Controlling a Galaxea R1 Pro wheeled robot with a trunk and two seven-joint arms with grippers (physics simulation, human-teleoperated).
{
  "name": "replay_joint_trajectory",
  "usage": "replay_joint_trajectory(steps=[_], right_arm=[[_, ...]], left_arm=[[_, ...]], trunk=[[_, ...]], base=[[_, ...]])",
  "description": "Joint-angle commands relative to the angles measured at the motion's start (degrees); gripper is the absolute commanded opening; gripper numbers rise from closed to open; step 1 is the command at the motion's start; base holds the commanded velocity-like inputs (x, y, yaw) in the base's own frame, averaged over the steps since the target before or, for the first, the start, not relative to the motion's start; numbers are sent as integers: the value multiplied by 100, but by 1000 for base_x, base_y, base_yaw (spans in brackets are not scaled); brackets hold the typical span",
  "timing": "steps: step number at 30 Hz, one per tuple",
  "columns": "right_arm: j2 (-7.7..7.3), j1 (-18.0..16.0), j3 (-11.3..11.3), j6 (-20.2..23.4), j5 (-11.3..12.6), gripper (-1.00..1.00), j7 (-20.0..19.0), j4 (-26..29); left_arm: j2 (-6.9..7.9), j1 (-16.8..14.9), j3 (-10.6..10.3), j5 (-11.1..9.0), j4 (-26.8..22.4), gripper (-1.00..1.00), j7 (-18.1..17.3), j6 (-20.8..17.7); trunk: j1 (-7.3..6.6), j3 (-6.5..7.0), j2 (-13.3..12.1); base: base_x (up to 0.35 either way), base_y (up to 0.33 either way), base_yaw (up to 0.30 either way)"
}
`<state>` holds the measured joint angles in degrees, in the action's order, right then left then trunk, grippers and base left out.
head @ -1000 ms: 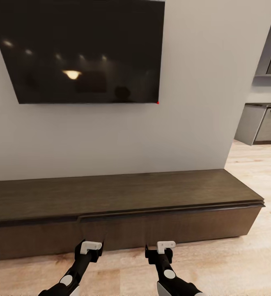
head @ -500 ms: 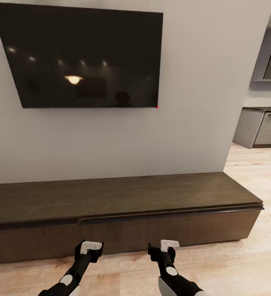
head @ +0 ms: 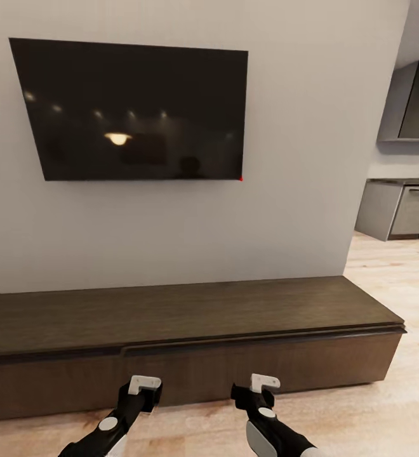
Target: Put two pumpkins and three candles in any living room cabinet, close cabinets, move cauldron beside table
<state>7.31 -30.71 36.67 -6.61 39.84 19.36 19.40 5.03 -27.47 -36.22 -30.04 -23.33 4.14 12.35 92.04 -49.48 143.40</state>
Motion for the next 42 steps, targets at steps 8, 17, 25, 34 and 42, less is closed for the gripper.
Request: replay_joint_trajectory(steps=[8,17,25,34,42], right_arm=[[2,-5,62,60,17,100,32,10],[7,-5,75,71,3,100,15,0],[7,-5,77,72,1,100,7,-6],[7,-5,77,72,-2,100,6,-6],[7,-5,77,72,-2,100,6,-6]], left_arm=[[7,-4,-43,-29,-343,100,48,-165],[7,-4,-51,-28,-484,100,52,-303],[7,3,-59,-28,-652,100,91,-302],[7,4,-60,-28,-671,100,104,-295],[7,3,-59,-32,-665,100,105,-296]], trunk=[[-22,172,-9],[-41,304,-24],[-41,304,-24],[-41,304,-24],[-41,304,-24]], base=[[0,0,0],[0,0,0],[-1,0,0],[-212,0,0],[-328,0,0]])
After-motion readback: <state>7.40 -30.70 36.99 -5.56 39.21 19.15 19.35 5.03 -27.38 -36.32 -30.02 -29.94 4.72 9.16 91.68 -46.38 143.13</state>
